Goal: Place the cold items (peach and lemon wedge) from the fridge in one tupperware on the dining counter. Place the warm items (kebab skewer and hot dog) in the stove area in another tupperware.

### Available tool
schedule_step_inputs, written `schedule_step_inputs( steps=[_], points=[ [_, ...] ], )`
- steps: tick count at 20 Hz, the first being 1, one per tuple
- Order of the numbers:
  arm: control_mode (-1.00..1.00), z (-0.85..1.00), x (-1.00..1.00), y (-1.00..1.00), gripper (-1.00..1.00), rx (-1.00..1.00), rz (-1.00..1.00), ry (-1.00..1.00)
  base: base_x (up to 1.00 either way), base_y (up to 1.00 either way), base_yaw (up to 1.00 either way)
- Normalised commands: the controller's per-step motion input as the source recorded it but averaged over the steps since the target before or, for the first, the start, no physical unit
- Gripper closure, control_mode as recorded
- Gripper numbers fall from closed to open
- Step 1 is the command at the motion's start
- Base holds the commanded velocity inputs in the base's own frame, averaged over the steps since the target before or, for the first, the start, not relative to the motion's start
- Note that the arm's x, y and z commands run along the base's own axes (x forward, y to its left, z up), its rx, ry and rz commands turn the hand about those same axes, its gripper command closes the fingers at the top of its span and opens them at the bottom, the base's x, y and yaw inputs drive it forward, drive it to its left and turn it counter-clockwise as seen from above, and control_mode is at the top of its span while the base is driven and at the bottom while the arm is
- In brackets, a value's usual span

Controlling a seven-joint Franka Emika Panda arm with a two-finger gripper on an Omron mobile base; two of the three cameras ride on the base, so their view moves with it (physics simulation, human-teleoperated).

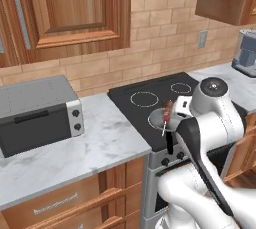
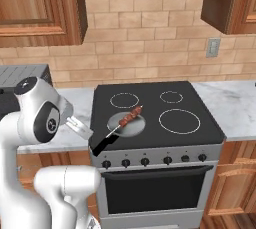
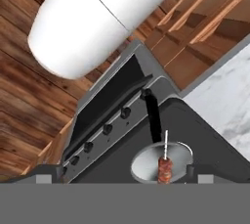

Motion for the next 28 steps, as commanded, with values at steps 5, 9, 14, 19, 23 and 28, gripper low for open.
schedule_step_inputs(
  steps=[5, 9, 14, 19, 23, 28],
  points=[
    [-1.0, 0.0, 0.87, -0.11, -1.0, 0.0, -0.02, 0.0, 0.0, 0.0, 0.0],
    [-1.0, 0.0, 0.98, -0.25, -1.0, 0.03, 0.01, 0.0, 0.0, 0.0, 0.0],
    [-1.0, 0.0, 1.0, -0.41, -1.0, 0.12, 0.06, 0.01, 0.0, 0.0, 0.0],
    [-1.0, -0.2, 0.97, -0.03, -1.0, 0.01, 0.0, 0.07, 0.0, 0.0, 0.0],
    [-1.0, -0.63, 0.86, 0.02, -1.0, -0.04, 0.0, 0.12, 0.0, 0.0, 0.0],
    [-1.0, -0.87, 0.31, -0.07, -1.0, -0.05, 0.0, 0.13, 0.0, 0.0, 0.0]
  ],
)
